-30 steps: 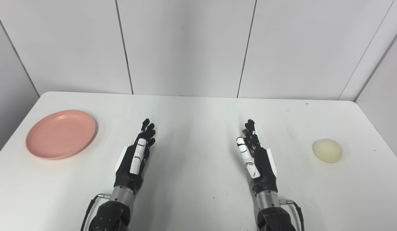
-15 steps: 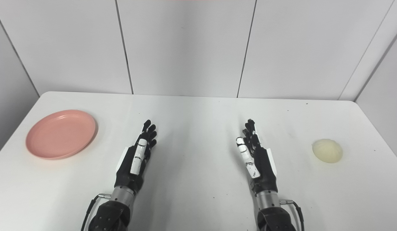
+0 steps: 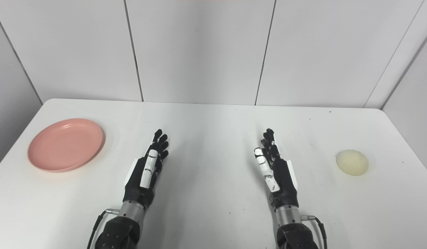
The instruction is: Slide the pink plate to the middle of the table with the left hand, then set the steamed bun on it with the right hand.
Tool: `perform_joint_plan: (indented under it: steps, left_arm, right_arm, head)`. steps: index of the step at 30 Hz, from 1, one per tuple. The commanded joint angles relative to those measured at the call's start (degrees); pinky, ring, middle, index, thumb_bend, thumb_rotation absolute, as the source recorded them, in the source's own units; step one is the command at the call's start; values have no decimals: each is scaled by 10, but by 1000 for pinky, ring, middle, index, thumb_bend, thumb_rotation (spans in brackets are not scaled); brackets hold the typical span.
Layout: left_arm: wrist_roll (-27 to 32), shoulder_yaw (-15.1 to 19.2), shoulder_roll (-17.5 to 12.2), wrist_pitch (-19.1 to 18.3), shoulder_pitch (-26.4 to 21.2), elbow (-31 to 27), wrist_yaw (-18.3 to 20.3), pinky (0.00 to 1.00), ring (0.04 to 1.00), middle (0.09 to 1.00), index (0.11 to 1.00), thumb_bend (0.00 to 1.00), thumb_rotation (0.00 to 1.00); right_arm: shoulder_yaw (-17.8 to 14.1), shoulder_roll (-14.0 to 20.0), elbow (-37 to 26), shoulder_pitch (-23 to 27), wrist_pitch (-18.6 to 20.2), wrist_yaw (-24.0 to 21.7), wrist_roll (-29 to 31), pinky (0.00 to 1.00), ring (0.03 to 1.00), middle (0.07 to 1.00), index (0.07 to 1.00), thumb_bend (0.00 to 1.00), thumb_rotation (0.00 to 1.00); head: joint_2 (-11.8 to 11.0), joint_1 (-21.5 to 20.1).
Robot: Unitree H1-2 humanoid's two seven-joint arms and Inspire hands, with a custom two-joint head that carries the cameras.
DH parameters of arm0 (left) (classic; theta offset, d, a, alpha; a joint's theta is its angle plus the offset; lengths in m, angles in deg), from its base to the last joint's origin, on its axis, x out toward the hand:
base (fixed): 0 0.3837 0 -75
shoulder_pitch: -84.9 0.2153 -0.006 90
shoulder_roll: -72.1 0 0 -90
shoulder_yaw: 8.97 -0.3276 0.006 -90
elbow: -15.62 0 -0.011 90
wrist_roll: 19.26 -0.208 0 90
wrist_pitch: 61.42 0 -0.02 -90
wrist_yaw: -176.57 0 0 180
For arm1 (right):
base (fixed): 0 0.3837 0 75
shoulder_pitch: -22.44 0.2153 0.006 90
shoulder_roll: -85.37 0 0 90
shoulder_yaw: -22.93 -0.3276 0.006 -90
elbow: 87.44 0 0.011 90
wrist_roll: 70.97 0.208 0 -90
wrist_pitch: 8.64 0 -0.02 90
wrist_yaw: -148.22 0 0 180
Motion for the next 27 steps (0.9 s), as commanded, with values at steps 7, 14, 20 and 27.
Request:
perform_joint_plan:
  steps: [7,14,20,27]
  left_arm:
    - [6,2,-7,10,14,4,7,1000,1000,1000,1000,624,1000]
    - [3,3,-7,5,11,7,4,1000,1000,1000,1000,636,1000]
    - [8,3,-8,9,13,6,9,1000,1000,1000,1000,623,1000]
    - [5,3,-8,10,13,7,9,1000,1000,1000,1000,635,1000]
  right_arm:
    - [1,-6,7,-4,-13,-1,2,1000,988,988,1000,598,795]
    - [1,-6,8,-3,-15,-1,3,1000,987,990,1000,594,797]
    - [1,-6,9,-4,-16,0,1,1000,985,987,1000,611,796]
    - [1,-7,7,-3,-13,-1,3,1000,985,986,1000,606,800]
  head:
    - [0,0]
    - [-1,0]
    - [0,0]
    - [0,0]
